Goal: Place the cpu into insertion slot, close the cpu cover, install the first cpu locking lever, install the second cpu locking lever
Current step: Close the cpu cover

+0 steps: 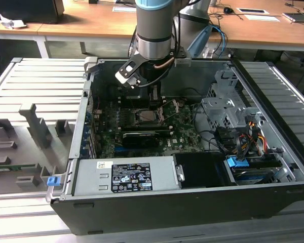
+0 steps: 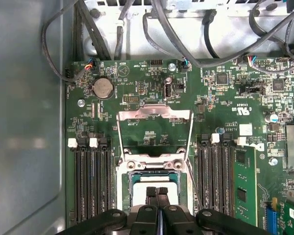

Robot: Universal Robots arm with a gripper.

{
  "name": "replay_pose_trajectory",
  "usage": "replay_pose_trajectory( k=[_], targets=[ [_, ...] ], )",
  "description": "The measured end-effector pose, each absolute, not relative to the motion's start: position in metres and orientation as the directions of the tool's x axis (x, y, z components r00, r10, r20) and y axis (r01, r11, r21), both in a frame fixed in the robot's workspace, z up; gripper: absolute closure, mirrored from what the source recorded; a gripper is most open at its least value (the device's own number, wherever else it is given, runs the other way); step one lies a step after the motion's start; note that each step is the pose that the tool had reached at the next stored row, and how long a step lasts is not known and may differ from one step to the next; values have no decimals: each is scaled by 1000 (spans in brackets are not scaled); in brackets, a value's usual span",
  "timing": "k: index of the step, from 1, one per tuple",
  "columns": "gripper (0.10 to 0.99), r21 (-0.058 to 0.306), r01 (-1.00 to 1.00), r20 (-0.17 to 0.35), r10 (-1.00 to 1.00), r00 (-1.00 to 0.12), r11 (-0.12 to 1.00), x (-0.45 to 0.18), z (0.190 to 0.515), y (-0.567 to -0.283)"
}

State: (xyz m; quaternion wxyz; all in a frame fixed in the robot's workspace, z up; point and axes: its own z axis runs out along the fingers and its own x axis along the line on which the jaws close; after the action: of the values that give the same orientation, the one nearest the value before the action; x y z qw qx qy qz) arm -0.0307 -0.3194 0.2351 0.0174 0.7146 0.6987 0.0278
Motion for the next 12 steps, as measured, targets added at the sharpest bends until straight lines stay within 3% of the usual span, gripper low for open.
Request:
replay_pose_trajectory(
  k=[12],
  targets=[
    [980, 64, 998, 15, 1000, 23, -24, -24, 253, -319]
  ],
)
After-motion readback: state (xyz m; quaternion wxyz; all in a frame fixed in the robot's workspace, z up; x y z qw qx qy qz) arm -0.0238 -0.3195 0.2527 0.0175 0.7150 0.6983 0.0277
